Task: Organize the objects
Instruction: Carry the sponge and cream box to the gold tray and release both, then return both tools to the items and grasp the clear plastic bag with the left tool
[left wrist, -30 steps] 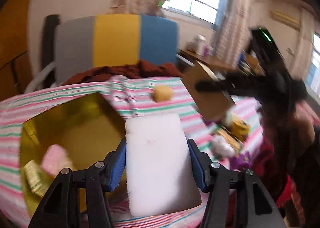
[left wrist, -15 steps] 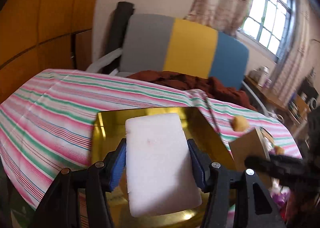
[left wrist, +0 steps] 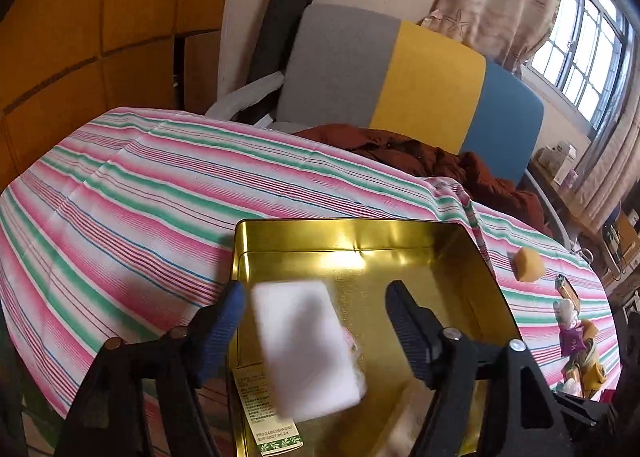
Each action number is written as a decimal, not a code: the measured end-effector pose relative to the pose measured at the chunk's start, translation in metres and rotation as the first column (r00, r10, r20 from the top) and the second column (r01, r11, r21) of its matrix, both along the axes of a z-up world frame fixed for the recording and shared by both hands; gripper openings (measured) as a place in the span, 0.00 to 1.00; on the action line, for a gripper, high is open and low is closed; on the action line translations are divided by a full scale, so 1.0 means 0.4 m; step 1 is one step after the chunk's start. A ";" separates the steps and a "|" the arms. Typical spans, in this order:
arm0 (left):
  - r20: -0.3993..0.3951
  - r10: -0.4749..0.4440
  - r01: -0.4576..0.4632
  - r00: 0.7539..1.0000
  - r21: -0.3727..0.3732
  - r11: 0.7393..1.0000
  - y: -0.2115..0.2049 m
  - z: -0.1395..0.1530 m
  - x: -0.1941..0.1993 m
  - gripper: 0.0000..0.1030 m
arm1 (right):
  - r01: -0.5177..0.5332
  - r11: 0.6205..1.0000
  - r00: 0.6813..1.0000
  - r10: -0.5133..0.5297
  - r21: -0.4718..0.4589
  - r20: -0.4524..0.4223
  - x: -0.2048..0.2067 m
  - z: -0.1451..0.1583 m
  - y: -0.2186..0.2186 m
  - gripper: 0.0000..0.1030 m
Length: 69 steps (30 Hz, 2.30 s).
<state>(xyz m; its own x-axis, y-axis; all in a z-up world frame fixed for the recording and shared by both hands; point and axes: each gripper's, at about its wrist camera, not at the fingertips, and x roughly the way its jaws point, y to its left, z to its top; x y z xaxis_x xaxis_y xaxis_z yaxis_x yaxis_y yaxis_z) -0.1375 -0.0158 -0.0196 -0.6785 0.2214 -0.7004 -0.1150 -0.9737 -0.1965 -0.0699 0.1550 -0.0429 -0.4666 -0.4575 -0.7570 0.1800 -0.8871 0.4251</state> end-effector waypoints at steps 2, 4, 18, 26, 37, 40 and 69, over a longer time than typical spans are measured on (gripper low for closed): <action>-0.006 0.018 -0.018 1.000 -0.004 1.000 -0.003 0.003 0.011 0.76 | 0.003 1.000 1.000 -0.003 0.006 -0.005 0.004 0.004 0.000 0.73; -0.016 0.024 -0.024 1.000 -0.007 1.000 -0.004 0.012 0.030 0.76 | 0.006 1.000 1.000 -0.006 0.006 -0.016 0.016 0.011 0.006 0.73; -0.099 -0.006 0.000 0.995 -0.058 0.998 0.040 0.075 0.178 0.76 | 0.101 0.986 0.985 -0.080 0.132 -0.155 0.101 0.075 0.022 0.86; -0.095 -0.024 0.016 0.995 -0.084 0.996 0.052 0.074 0.218 0.76 | 0.149 0.969 0.971 -0.107 0.195 -0.213 0.135 0.088 0.042 0.91; -0.099 -0.071 0.060 0.993 -0.112 0.992 0.083 0.072 0.254 0.76 | 0.245 0.948 0.949 -0.191 0.204 -0.253 0.177 0.107 0.124 0.96; -0.099 -0.087 0.076 0.991 -0.119 0.990 0.094 0.073 0.256 0.76 | 0.278 0.938 0.941 -0.222 0.207 -0.256 0.186 0.109 0.153 0.97; -0.049 -0.501 0.498 0.864 -0.063 0.865 0.364 0.073 0.331 0.75 | 0.814 0.562 0.580 -0.778 0.144 -0.243 0.410 0.149 0.781 1.00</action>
<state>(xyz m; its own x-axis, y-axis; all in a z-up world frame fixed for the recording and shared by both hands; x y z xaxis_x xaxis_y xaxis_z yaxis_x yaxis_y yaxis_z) -0.0050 0.1296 0.0096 -0.5276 0.5103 -0.6792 -0.5985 -0.7906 -0.1291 0.0941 0.4673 0.0167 -0.6616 0.3186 -0.6788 -0.6077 -0.7582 0.2364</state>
